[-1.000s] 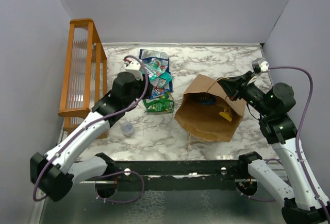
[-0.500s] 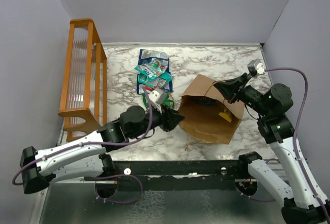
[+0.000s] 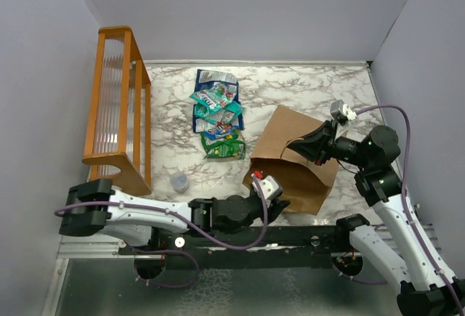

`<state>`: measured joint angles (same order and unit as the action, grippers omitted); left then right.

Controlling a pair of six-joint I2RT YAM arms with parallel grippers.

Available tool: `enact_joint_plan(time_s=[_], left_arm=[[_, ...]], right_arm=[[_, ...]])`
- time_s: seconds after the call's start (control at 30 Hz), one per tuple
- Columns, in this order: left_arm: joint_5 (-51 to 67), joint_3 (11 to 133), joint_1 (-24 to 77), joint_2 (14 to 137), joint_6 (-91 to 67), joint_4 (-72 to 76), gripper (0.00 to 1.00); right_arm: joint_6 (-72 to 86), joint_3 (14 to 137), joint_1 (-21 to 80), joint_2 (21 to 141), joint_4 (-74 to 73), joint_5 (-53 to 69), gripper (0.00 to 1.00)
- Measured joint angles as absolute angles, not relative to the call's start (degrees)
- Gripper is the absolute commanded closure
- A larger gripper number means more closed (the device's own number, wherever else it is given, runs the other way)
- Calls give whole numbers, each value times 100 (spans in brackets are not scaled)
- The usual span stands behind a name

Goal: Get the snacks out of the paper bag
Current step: Take out the snack from the paper bag.

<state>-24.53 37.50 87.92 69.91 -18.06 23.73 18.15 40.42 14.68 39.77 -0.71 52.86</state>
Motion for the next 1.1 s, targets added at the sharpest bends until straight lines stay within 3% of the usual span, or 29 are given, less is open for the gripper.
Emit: enact_joint_plan(time_s=[0.23,0.43,0.63,1.1], left_arm=[[-3048,3791,8836,8731,-1114,3948,60],[-3461,4088,8827,9682,-534,4856,75],[-3575,4403,8694,10003,-351,5304,83],[-3201,5000,8073,10451,-961,5035,81]], right_arm=[[1927,4187,1468,3966,47,5330,98],[1968,4394,1468,3981,141,5325,98],[1986,4401,1468,3986,163,5325,98],[1984,4401,1468,4005,158,5325,98]])
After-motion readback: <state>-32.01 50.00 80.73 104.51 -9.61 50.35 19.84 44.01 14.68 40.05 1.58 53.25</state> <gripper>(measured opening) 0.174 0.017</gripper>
